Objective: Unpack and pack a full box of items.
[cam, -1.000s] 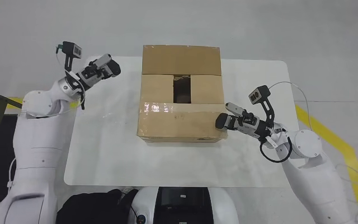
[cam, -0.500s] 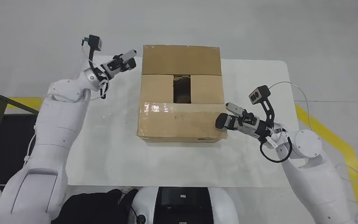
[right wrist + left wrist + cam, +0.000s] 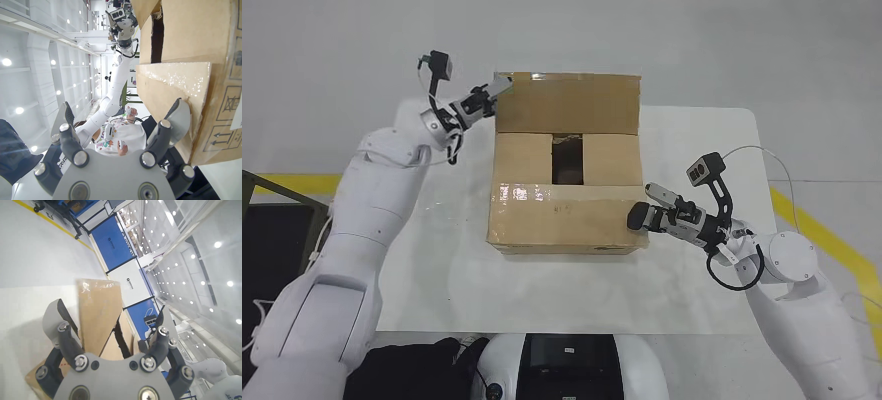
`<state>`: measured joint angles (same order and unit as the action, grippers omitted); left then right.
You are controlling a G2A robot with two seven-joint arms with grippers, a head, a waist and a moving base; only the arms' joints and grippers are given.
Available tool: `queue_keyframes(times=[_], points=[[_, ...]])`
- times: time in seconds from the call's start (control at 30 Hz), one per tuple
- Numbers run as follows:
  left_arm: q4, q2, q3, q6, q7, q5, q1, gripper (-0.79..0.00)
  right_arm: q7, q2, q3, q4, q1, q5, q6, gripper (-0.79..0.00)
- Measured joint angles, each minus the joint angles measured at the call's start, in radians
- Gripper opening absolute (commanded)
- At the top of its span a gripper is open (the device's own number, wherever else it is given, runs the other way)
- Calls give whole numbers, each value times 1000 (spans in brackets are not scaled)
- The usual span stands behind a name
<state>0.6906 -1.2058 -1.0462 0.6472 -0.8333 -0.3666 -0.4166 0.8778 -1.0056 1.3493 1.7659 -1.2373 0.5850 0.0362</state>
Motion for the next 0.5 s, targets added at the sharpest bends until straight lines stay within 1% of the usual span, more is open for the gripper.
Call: queue_keyframes(times=[0.1, 0.23, 0.37, 0.5], points=[[-3, -6, -14, 1, -59, -89, 9, 0, 0, 0, 0, 0, 0, 0, 0, 0], [3, -6, -42, -19, -191, -220, 15, 0, 0, 0, 0, 0, 0, 0, 0, 0], [17, 0, -65, -27, -291, -283, 8, 0, 0, 0, 0, 0, 0, 0, 0, 0], [44, 7, -86, -59, -361, -334, -21, 0, 0, 0, 0, 0, 0, 0, 0, 0]])
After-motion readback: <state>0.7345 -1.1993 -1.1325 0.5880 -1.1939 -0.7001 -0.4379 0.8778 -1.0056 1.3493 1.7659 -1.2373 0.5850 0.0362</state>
